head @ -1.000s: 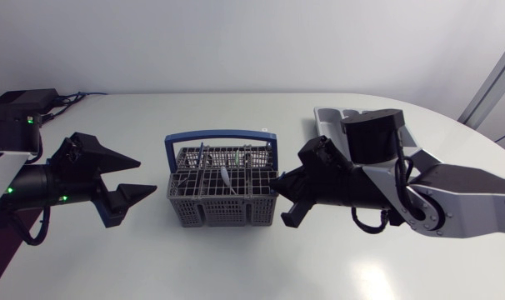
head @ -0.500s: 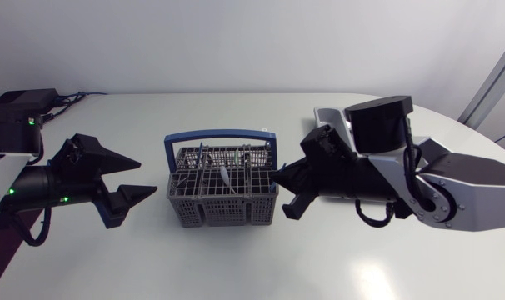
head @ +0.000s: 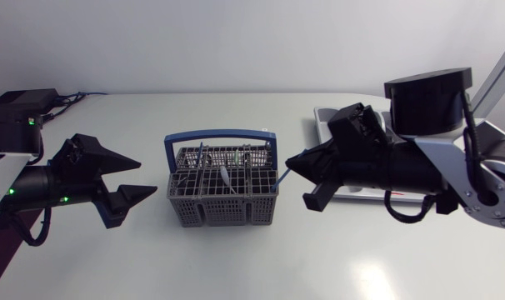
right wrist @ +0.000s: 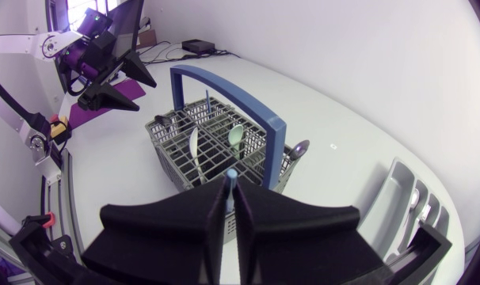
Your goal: Unload the cutlery basket into the drawer organizer.
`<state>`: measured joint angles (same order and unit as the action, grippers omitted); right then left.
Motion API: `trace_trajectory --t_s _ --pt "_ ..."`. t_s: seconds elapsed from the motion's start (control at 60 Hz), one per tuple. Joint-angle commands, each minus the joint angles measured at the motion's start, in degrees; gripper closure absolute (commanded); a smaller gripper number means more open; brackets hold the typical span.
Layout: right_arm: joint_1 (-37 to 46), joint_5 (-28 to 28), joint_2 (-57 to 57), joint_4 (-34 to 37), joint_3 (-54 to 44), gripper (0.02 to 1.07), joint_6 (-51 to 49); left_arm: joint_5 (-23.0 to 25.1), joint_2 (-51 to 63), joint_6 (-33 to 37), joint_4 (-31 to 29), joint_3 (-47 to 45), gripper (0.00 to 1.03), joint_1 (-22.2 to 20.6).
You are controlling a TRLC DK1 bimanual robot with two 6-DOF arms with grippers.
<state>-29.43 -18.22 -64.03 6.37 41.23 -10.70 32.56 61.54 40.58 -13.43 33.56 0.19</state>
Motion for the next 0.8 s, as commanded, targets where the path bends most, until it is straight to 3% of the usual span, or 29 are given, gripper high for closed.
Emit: trace_trajectory --t_s 0.0,0.483,0.783 --pt "0.6 -0.2 2.3 2.1 2.4 0.97 -0.8 0.1 0.2 0.4 0.2 -1.2 0.10 -0.4" --pt "1.4 -1.4 13.1 19.5 12.1 0.97 -0.3 -0.1 -1.9 0.5 -0.1 -2.4 0.10 -0.3" --pt "16.7 -6.0 10.7 31.5 20.4 0.97 -5.5 -0.1 -1.9 1.7 0.1 -3.2 0.10 0.2"
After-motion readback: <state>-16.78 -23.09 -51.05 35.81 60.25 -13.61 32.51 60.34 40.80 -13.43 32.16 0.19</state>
